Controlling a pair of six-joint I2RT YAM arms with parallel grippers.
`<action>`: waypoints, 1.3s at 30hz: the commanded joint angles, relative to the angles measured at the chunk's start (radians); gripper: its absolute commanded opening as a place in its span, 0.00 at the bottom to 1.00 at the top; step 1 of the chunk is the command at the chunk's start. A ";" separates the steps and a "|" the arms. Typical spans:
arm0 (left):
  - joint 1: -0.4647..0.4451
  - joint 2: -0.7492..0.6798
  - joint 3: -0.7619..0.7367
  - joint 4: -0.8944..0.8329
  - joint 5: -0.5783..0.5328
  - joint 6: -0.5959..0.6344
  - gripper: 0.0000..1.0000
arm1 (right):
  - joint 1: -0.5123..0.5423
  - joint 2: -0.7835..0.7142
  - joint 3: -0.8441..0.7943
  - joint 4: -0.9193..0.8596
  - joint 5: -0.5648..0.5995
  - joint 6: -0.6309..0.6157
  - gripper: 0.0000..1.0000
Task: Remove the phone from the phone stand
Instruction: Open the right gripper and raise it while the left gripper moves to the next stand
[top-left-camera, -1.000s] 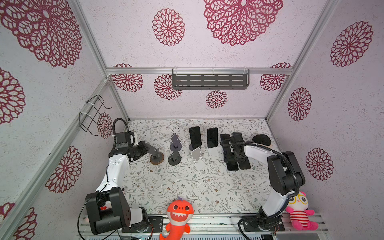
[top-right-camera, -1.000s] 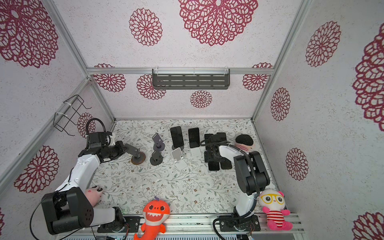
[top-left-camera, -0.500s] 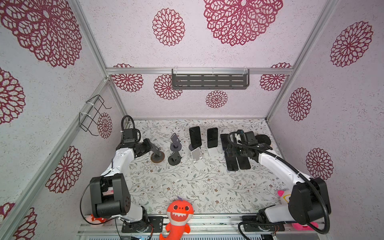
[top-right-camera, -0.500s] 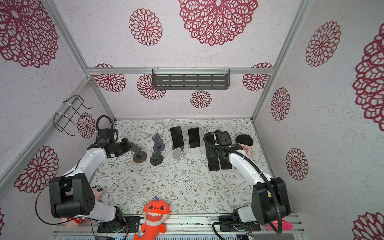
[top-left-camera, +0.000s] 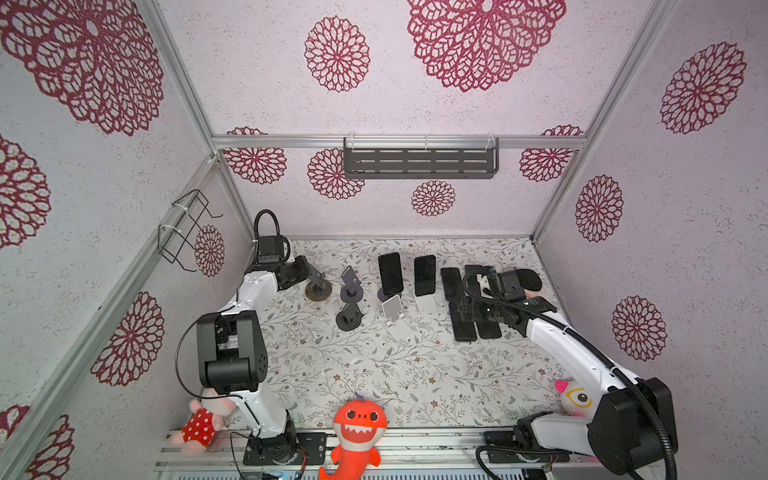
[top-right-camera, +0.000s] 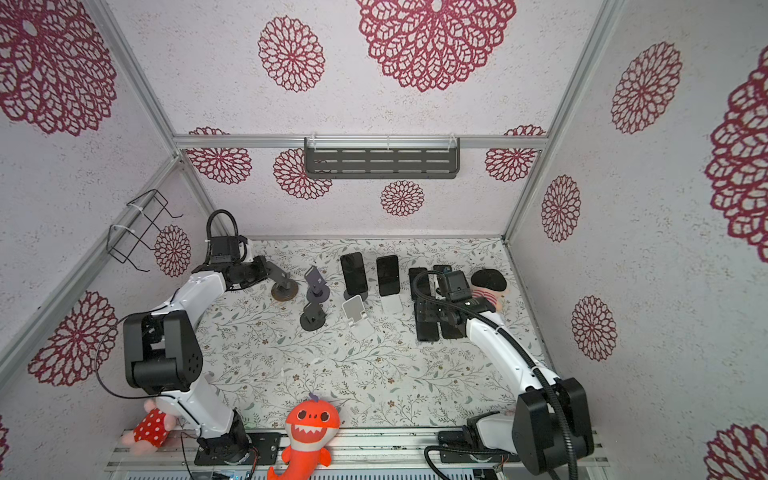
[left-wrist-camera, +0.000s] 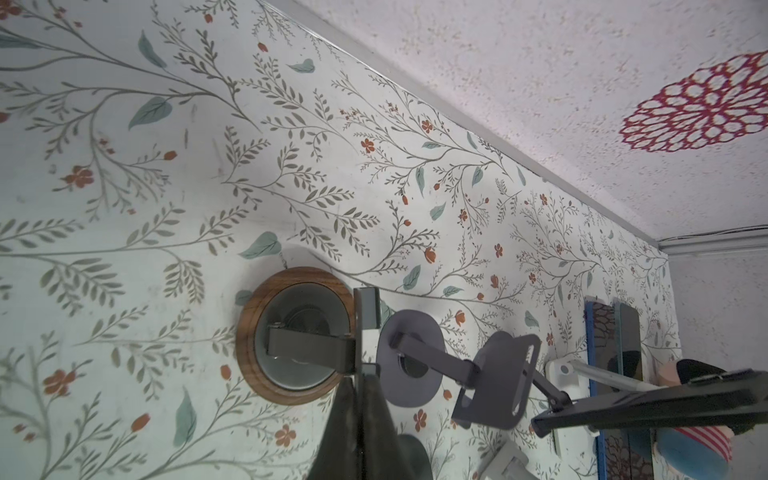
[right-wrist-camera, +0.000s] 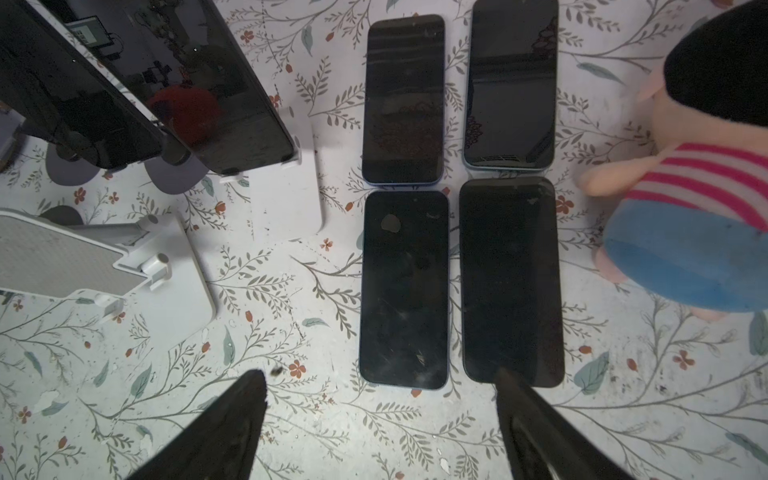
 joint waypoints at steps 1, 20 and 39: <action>-0.018 0.023 0.044 0.009 0.016 0.025 0.10 | -0.007 -0.041 0.003 -0.018 0.015 0.017 0.89; -0.041 -0.219 0.055 -0.069 -0.076 0.084 0.73 | -0.045 -0.085 -0.015 -0.039 0.021 -0.002 0.89; -0.479 -0.067 0.110 -0.269 0.198 0.318 0.70 | -0.060 -0.140 -0.064 -0.026 0.010 -0.012 0.89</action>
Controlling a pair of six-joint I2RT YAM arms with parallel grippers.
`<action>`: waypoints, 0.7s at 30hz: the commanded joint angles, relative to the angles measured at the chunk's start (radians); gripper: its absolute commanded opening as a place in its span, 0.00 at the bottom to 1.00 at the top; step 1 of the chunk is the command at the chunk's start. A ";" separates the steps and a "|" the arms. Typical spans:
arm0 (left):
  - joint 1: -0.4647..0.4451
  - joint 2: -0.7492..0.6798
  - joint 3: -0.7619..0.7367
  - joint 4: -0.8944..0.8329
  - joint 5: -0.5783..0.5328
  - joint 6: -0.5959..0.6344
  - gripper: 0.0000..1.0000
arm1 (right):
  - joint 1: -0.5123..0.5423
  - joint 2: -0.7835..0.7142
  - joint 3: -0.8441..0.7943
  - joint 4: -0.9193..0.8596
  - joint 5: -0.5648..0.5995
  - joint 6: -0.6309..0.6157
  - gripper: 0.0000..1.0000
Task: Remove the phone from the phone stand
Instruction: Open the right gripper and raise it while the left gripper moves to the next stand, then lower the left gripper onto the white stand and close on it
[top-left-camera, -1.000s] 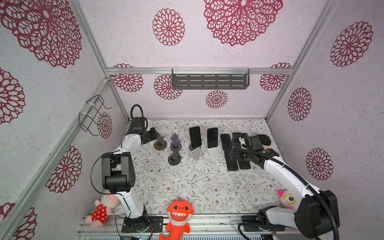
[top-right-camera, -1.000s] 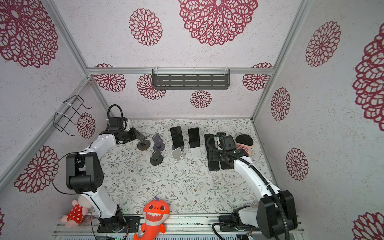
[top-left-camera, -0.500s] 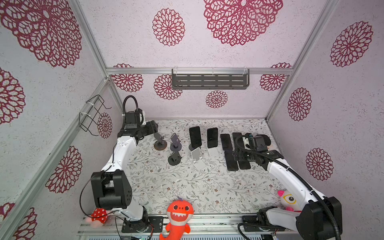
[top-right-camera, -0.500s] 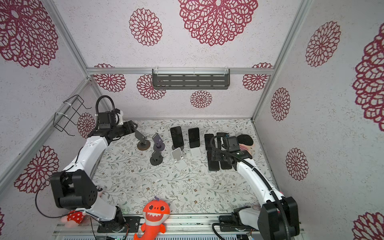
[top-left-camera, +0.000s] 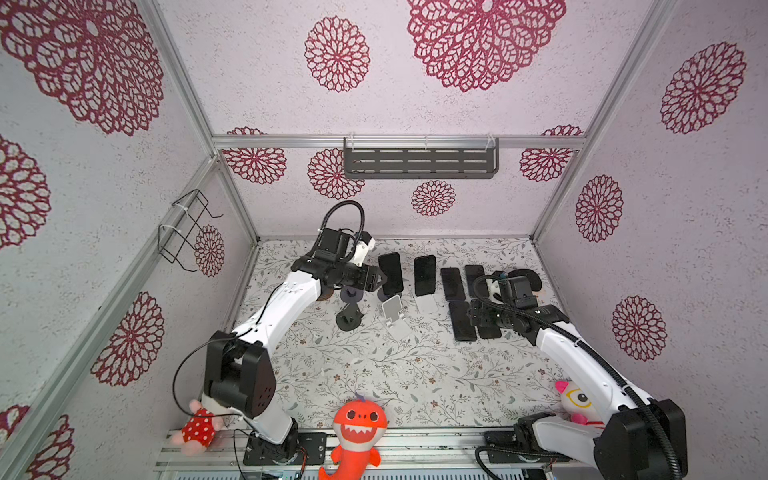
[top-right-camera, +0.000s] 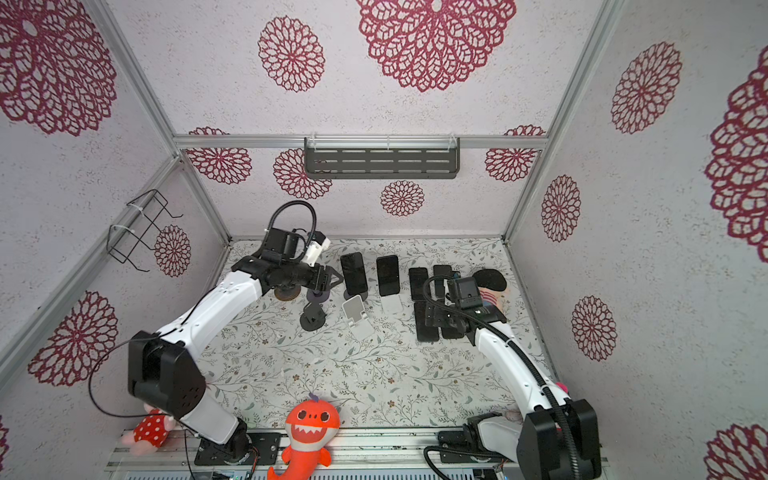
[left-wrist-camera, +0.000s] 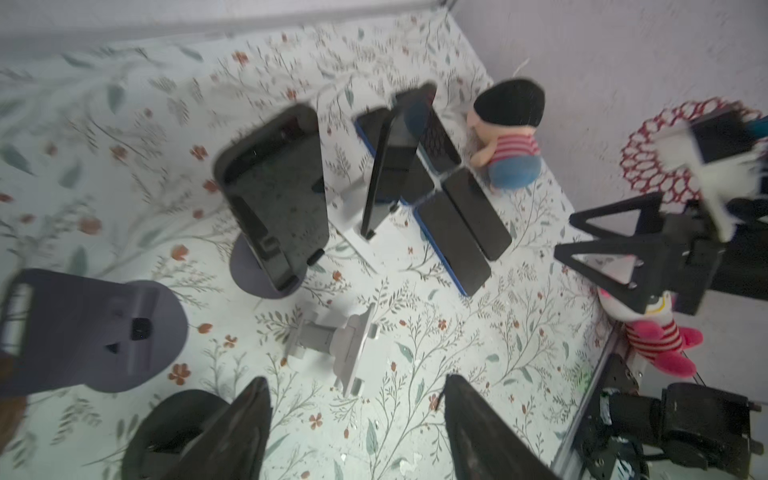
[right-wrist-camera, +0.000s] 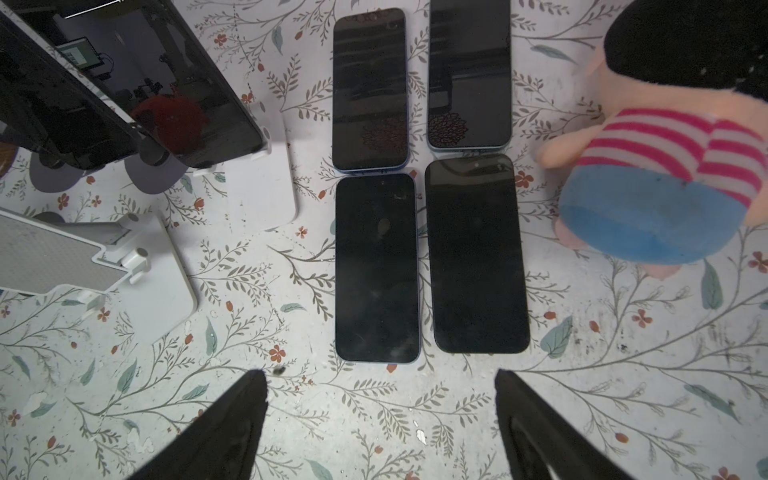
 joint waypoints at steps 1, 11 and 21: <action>-0.028 0.054 0.012 -0.026 0.043 0.034 0.70 | -0.006 -0.044 0.000 -0.009 0.014 -0.015 0.89; -0.064 0.114 -0.034 0.010 0.023 0.024 0.61 | -0.015 -0.060 -0.004 -0.023 0.017 -0.024 0.89; -0.087 0.144 -0.046 0.000 0.013 0.020 0.48 | -0.016 -0.067 -0.001 -0.025 0.022 -0.025 0.89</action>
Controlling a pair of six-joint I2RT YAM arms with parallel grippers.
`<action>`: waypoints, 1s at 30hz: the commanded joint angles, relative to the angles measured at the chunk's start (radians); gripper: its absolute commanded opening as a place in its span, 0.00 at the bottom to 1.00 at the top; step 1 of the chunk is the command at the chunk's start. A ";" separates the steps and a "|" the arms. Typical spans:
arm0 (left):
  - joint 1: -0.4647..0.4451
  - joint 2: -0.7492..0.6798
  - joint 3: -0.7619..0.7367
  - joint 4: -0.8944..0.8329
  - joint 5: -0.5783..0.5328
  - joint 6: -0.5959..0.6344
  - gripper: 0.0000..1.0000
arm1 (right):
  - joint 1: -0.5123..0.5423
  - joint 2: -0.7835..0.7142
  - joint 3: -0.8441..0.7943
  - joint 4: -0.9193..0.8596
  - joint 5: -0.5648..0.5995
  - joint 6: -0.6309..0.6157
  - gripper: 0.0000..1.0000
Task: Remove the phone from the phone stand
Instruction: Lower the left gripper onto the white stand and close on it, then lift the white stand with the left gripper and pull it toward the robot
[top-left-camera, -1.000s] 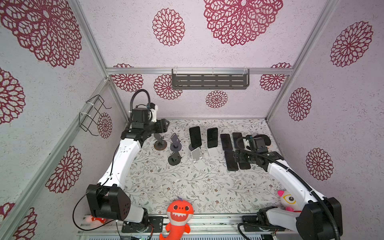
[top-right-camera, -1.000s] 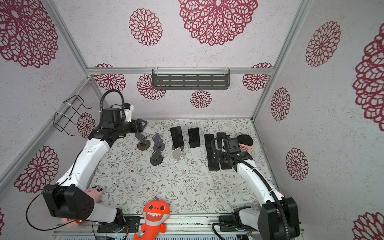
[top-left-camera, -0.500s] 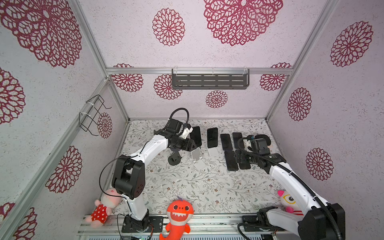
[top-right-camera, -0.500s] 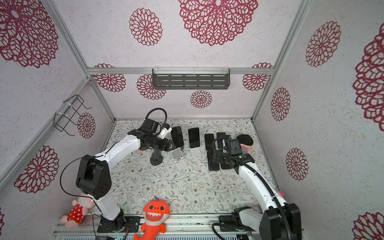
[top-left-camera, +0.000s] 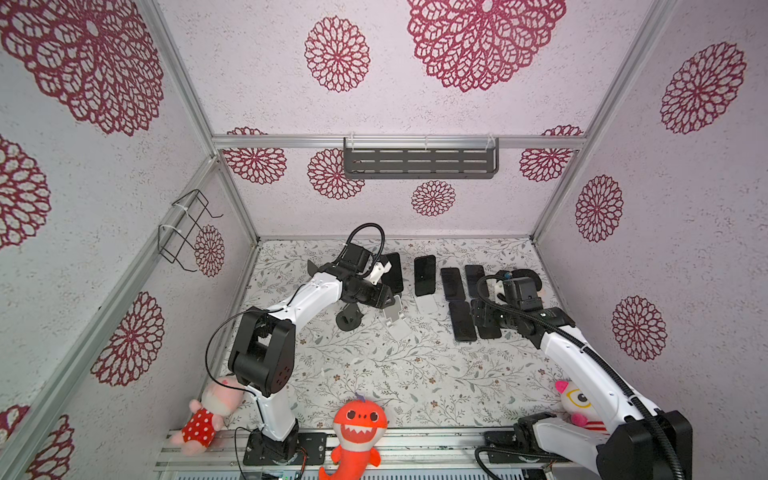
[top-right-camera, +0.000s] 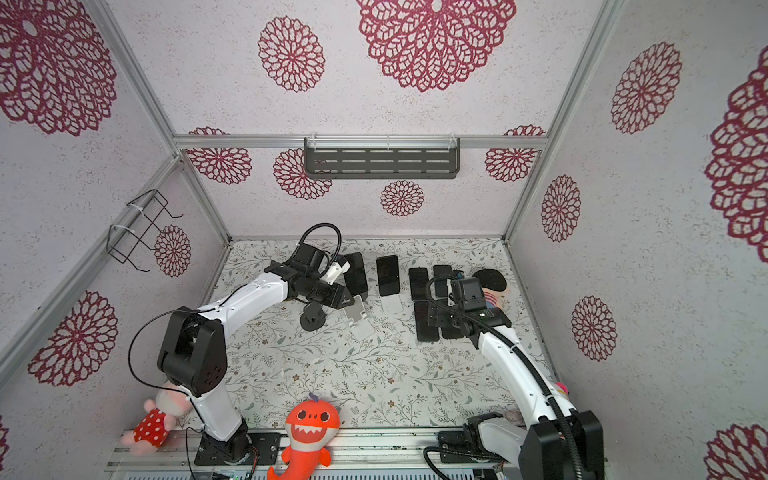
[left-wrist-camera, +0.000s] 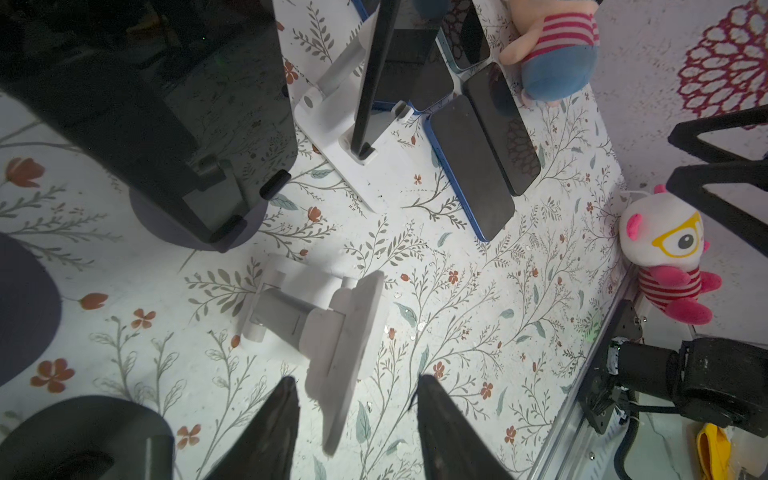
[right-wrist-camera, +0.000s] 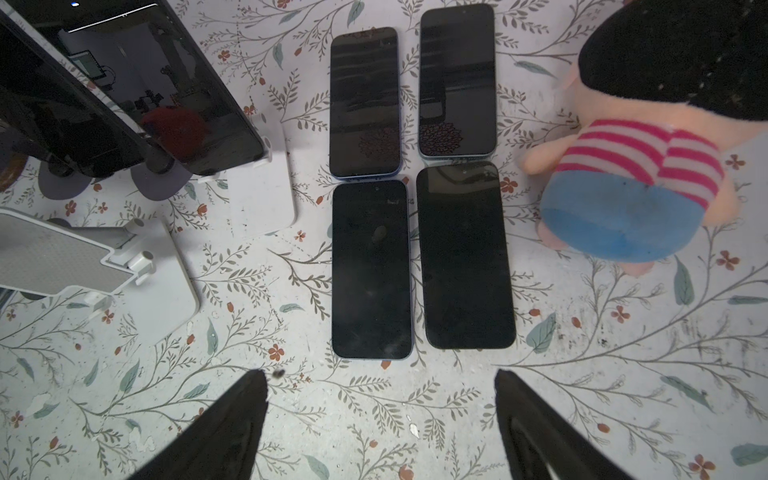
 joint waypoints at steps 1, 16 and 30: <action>-0.013 0.018 -0.010 0.006 0.000 0.013 0.46 | -0.005 -0.030 -0.001 -0.011 0.017 -0.014 0.89; -0.024 -0.054 0.006 -0.011 -0.003 -0.012 0.09 | -0.005 -0.038 0.003 -0.011 0.026 -0.013 0.88; 0.208 -0.559 -0.053 -0.258 -0.217 -0.199 0.00 | -0.007 -0.028 0.022 -0.001 0.016 -0.021 0.88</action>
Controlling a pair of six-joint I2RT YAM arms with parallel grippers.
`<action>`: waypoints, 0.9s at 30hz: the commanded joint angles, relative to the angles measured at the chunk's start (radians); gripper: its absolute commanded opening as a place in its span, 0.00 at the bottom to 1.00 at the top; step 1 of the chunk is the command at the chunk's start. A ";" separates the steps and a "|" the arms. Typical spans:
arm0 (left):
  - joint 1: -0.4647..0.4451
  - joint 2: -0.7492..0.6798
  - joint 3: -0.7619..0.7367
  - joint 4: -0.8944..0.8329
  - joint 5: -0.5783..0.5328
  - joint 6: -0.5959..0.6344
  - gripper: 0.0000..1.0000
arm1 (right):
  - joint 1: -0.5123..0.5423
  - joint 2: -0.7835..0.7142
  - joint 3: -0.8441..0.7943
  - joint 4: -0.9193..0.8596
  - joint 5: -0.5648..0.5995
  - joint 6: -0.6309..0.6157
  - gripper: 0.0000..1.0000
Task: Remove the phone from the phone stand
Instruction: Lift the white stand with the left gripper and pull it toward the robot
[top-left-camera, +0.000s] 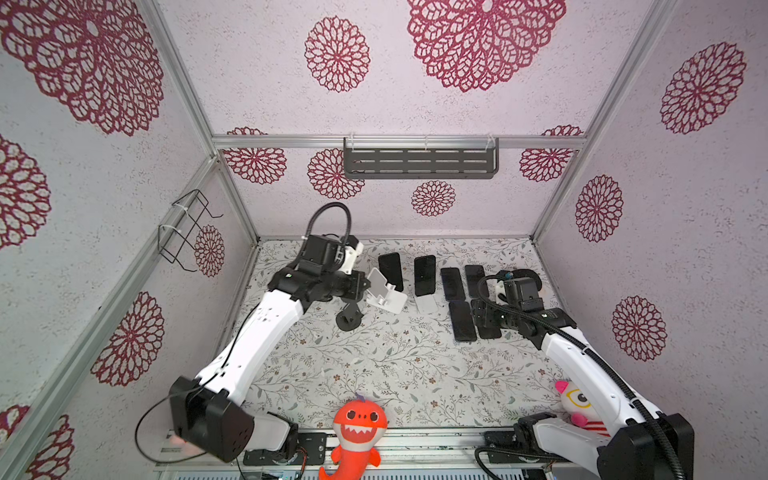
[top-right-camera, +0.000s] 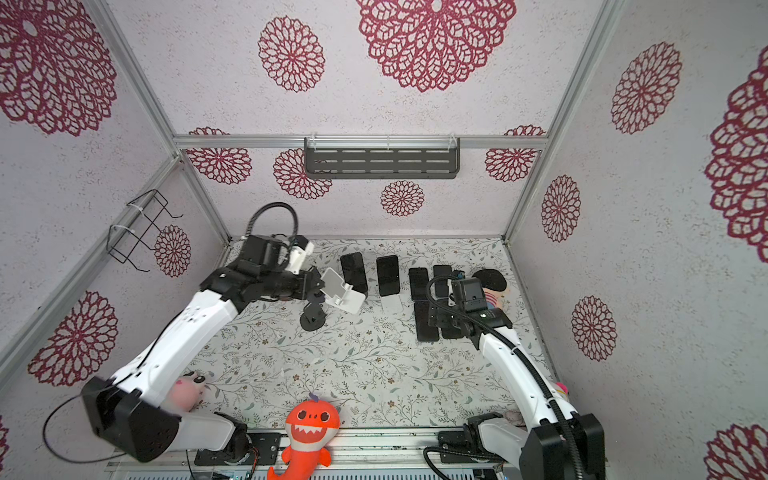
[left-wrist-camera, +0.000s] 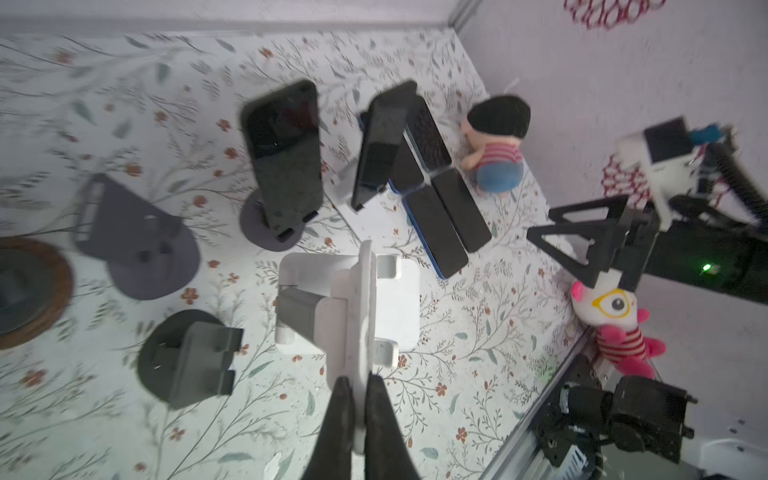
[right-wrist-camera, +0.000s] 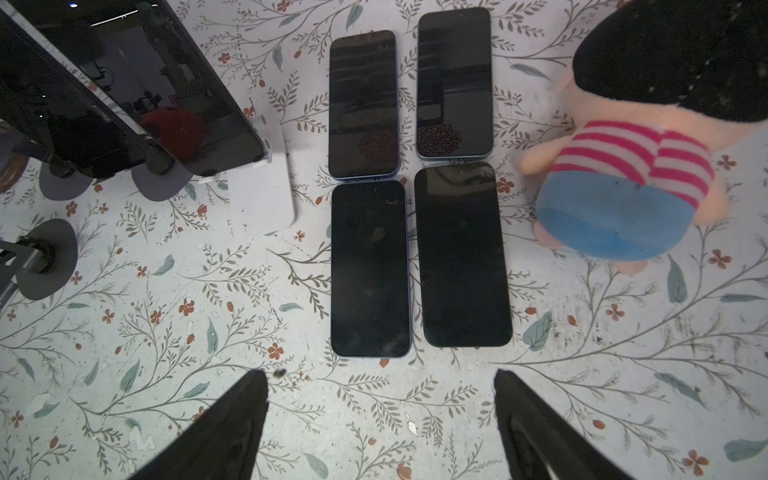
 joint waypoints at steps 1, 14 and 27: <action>0.140 -0.105 -0.038 -0.123 -0.087 -0.050 0.00 | -0.006 -0.015 0.022 0.007 0.012 -0.017 0.88; 0.371 -0.122 -0.415 0.315 -0.159 -0.087 0.00 | -0.007 -0.008 0.030 -0.001 0.003 -0.039 0.88; 0.339 0.086 -0.395 0.426 -0.139 -0.014 0.00 | -0.011 -0.031 0.013 -0.007 0.008 -0.047 0.88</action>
